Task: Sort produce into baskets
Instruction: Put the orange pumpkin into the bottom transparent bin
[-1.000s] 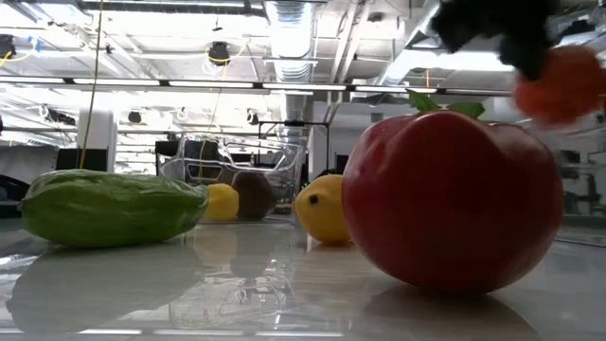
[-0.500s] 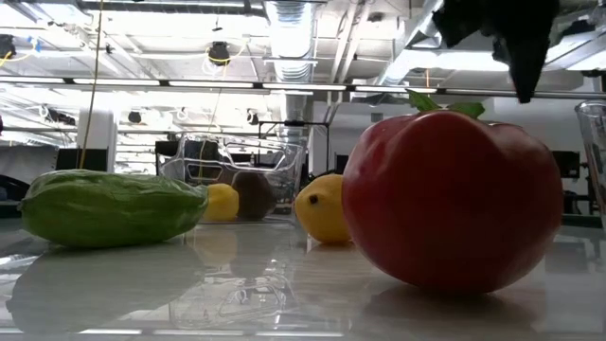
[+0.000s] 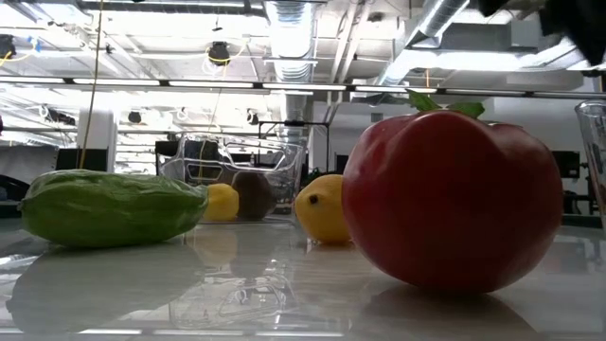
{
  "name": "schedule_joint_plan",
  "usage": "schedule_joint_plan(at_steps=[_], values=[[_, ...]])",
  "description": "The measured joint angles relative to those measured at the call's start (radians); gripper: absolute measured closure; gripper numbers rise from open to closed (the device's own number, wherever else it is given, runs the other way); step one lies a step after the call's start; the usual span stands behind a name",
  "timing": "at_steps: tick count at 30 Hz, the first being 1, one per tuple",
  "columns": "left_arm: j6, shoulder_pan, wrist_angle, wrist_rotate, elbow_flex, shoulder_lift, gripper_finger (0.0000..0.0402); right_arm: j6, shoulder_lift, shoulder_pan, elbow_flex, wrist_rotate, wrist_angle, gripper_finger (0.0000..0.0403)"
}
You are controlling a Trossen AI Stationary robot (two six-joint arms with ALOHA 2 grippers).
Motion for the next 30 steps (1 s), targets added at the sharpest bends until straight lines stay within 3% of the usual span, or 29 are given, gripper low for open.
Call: schedule_joint_plan(at_steps=[5, 13, 19, 26, 30], values=[[0.007, 0.000, 0.009, 0.000, 0.000, 0.000, 0.0131, 0.103, 0.000, 0.057, -0.064, -0.056, 0.046, 0.0070], [0.035, 0.000, 0.040, 0.000, 0.000, 0.000, 0.0131, 0.158, 0.000, 0.041, -0.223, -0.130, 0.063, 0.0070], [0.053, 0.000, 0.054, 0.000, 0.000, 0.000, 0.0131, 0.136, 0.000, -0.019, -0.321, -0.108, 0.019, 0.0070], [0.053, 0.000, 0.055, 0.000, 0.000, 0.000, 0.0131, 0.065, 0.000, -0.105, -0.345, 0.037, 0.010, 0.0070], [0.053, 0.000, 0.056, 0.000, 0.000, 0.000, 0.0131, 0.004, 0.001, -0.131, -0.308, -0.016, 0.002, 0.0070]])
